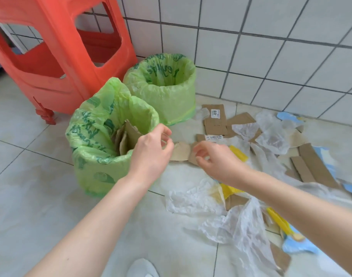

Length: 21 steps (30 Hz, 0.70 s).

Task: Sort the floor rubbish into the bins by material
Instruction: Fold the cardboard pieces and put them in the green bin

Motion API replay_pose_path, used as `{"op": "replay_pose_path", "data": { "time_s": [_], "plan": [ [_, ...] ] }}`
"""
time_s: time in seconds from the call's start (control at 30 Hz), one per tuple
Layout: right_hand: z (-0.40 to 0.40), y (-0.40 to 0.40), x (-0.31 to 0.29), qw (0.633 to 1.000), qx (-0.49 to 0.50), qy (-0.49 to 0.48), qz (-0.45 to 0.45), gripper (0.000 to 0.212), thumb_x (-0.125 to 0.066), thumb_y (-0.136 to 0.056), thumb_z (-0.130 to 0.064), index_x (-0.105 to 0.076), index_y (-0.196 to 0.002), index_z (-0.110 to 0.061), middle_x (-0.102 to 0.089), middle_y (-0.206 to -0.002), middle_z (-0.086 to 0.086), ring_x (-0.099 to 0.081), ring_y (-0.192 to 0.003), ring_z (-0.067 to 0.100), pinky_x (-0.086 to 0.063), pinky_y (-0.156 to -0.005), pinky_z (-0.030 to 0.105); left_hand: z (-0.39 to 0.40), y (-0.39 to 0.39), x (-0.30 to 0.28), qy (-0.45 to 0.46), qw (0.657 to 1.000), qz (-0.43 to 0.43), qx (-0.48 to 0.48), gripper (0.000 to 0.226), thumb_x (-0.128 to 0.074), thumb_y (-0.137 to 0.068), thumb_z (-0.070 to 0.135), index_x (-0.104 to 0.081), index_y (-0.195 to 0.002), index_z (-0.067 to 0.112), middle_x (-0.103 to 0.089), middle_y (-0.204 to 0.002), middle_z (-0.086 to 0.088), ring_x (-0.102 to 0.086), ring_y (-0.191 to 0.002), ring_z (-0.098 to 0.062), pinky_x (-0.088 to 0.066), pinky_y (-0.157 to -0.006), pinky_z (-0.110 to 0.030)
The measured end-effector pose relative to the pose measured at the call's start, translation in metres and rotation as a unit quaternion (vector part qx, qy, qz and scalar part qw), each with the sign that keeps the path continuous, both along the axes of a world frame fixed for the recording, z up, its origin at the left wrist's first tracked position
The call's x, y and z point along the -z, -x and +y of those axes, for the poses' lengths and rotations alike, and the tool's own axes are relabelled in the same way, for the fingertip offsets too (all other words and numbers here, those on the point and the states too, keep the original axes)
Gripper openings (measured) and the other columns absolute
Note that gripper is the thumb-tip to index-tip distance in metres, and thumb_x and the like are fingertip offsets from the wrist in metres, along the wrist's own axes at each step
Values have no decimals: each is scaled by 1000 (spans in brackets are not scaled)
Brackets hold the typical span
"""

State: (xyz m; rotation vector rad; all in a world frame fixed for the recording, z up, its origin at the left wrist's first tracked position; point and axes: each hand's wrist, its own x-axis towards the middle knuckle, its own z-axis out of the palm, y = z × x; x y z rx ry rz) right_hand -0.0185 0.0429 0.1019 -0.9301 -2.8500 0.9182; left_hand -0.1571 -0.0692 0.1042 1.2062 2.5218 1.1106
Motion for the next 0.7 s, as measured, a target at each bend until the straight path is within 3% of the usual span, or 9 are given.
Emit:
{"op": "replay_pose_path", "data": {
  "time_s": [0.13, 0.27, 0.37, 0.5, 0.57, 0.7],
  "plan": [
    [8, -57, 27, 997, 68, 35, -28, 27, -51, -90, -18, -60, -115, -16, -68, -103, 0, -60, -102, 18, -43, -84, 25, 2, -41, 28, 27, 997, 14, 66, 12, -56, -87, 18, -60, -98, 20, -66, -84, 7, -63, -84, -20, -52, -74, -38],
    [18, -97, 60, 985, 134, 81, -67, 25, -52, -88, -16, -63, -111, -16, -67, -98, 2, -61, -98, 21, -46, -81, 28, -8, -65, 70, 131, 983, 32, 127, 14, -51, -86, 22, -56, -99, 24, -66, -86, 7, -62, -88, -23, -52, -72, -39],
    [29, -102, 79, 980, 146, 100, -94, 26, -52, -88, -17, -63, -112, -16, -66, -101, 4, -60, -97, 22, -43, -74, 25, -10, -60, 90, 228, 961, 44, 153, 18, -48, -86, 20, -55, -103, 23, -66, -96, 4, -60, -92, -26, -50, -72, -36],
    [49, -77, 85, 982, 127, 90, -104, 28, -51, -89, -18, -60, -115, -14, -65, -108, 10, -60, -97, 24, -47, -76, 28, 18, -40, 99, 342, 918, 71, 189, 21, -47, -86, 19, -53, -106, 20, -65, -108, -3, -59, -100, -30, -50, -80, -37],
    [57, -59, 88, 984, 116, 88, -106, 29, -50, -90, -20, -59, -117, -14, -62, -113, 11, -59, -101, 25, -45, -77, 27, 43, -34, 98, 364, 916, 19, 169, 23, -52, -85, 19, -57, -108, 15, -61, -110, -6, -58, -104, -30, -48, -83, -33],
    [67, -20, 96, 984, 105, 96, -103, 31, -51, -91, -19, -58, -119, -7, -60, -121, 12, -55, -113, 28, -43, -86, 29, 91, -23, 98, 299, 948, -38, 105, 19, -59, -83, 12, -66, -97, 3, -65, -107, -17, -58, -105, -33, -46, -87, -33]
  ]
}}
